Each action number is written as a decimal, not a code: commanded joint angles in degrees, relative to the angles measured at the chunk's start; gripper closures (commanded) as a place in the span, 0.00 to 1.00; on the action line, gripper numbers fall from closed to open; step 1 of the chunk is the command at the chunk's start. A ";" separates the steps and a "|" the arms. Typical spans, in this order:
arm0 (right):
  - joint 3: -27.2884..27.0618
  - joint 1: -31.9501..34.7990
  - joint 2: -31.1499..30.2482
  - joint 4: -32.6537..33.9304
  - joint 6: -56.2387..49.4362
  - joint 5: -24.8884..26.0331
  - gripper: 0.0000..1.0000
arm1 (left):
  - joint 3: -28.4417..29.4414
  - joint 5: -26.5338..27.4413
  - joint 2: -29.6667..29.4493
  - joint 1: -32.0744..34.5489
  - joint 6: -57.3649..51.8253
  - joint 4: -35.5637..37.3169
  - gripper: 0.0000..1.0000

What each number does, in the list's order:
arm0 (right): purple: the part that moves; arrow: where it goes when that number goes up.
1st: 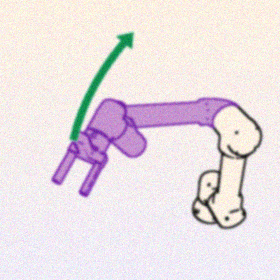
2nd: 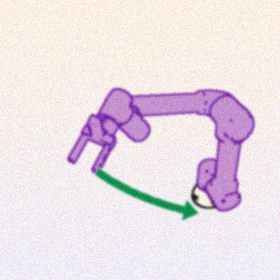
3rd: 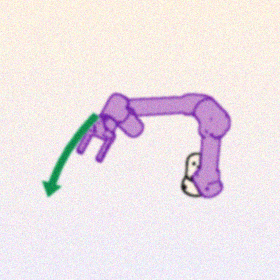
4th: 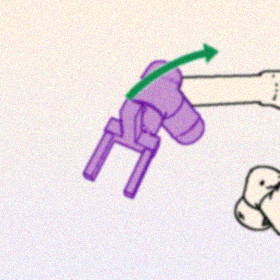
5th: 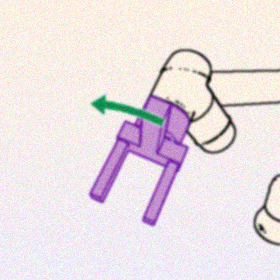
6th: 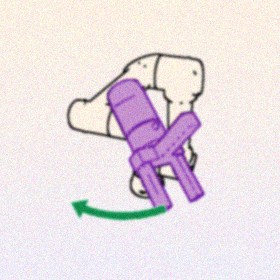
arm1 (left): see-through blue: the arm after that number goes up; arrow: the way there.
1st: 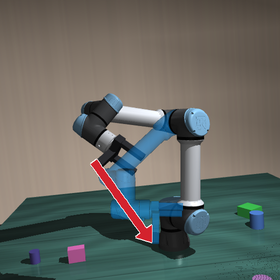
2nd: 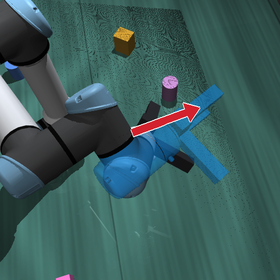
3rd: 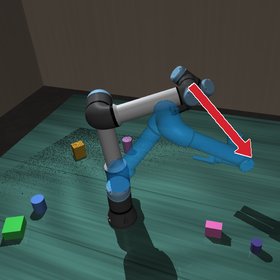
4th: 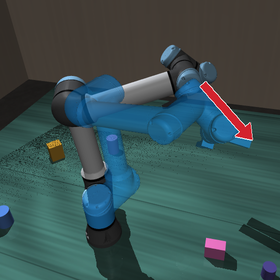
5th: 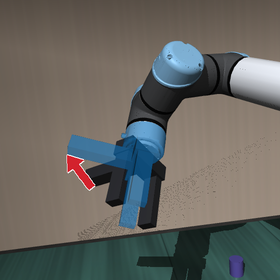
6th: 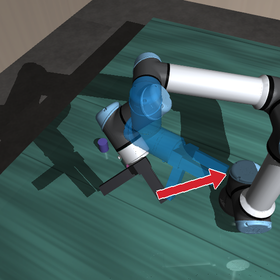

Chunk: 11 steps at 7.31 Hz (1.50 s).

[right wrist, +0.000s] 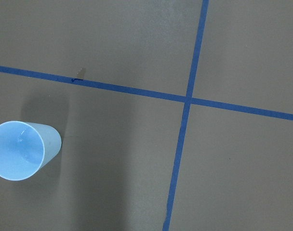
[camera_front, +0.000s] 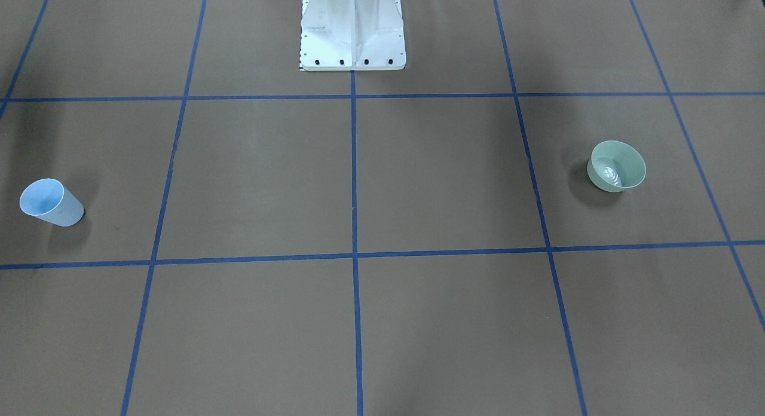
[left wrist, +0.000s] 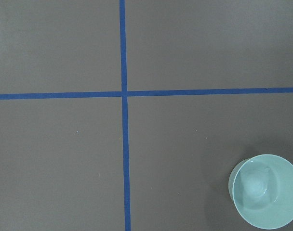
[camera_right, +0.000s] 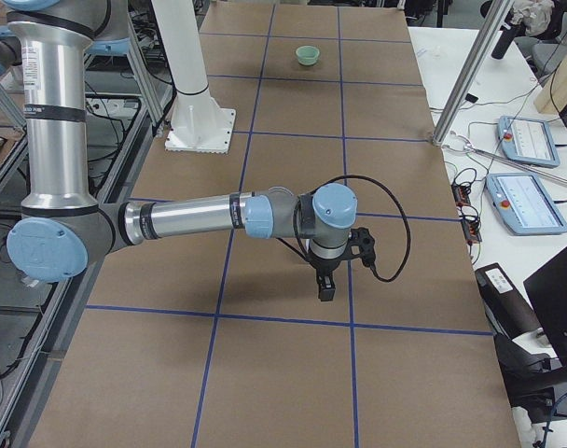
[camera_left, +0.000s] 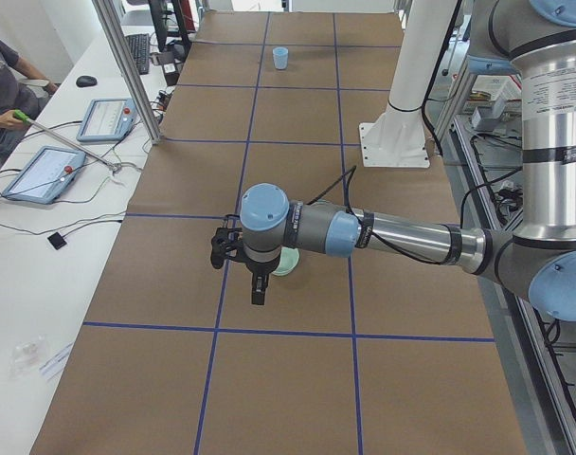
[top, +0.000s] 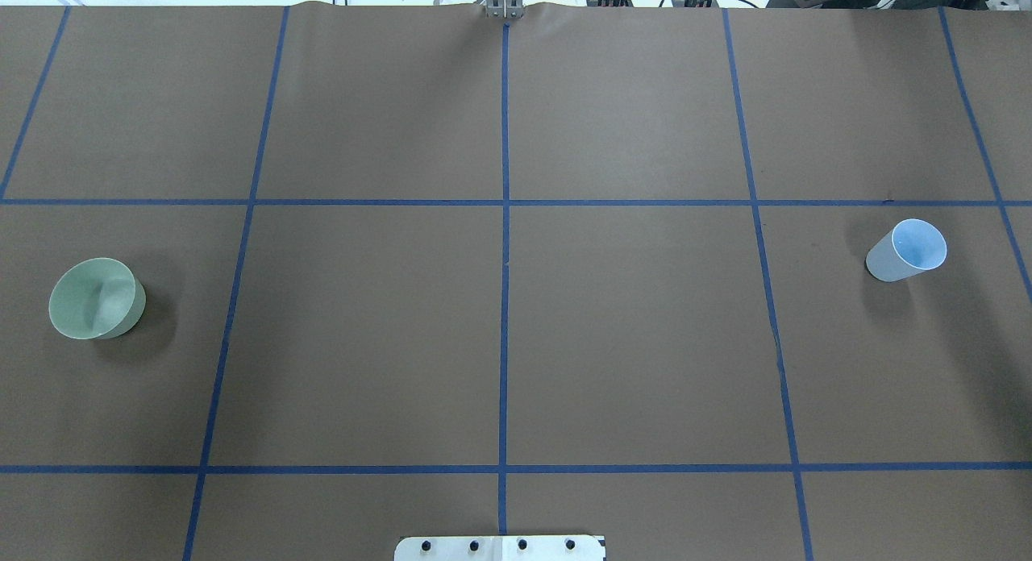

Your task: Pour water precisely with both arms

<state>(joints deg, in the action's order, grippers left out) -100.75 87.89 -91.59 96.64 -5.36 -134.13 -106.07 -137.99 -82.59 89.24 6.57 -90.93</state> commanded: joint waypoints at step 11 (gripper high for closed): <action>-0.15 -0.09 0.00 -0.05 0.00 -0.08 0.01 | 1.21 -0.35 1.11 -5.83 0.46 -5.66 0.00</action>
<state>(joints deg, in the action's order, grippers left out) -100.90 87.76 -91.58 96.59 -5.41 -134.20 -105.04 -138.17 -81.48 84.04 7.03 -96.13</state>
